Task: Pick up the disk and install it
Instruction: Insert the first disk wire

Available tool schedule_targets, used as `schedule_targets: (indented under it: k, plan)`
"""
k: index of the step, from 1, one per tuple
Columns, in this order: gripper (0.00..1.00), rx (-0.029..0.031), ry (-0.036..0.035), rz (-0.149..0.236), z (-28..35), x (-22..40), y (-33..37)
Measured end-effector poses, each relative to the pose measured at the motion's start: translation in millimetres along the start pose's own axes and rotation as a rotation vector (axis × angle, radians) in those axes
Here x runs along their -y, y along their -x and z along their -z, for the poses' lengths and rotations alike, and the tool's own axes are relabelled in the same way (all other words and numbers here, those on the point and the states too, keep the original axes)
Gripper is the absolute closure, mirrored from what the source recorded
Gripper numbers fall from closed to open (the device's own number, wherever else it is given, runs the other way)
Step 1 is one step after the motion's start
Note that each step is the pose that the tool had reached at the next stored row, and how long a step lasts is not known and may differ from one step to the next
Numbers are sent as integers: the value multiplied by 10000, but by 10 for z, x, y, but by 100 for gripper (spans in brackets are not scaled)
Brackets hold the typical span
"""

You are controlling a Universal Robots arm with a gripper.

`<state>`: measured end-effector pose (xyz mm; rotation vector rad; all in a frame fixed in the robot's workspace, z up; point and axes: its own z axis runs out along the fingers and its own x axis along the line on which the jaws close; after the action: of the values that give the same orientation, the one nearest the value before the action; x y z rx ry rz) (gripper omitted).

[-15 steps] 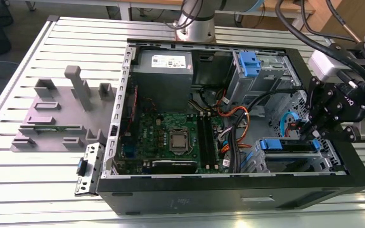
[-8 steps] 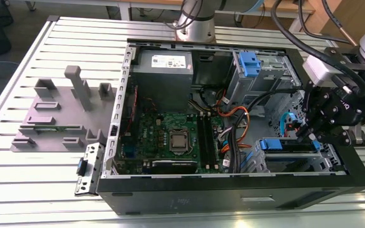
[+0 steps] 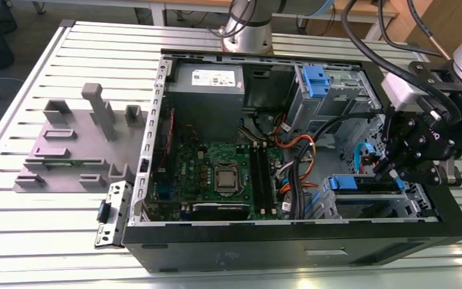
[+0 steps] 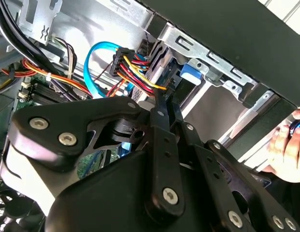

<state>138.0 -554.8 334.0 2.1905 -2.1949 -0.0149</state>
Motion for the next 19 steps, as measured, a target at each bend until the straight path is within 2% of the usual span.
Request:
schedule_targets:
  k: [7,12,19]
  plan:
    - [83,18,0,1,-21,10,1]
    - [83,18,0,0,-12,10,1]
    - [83,61,0,0,-48,12,1]
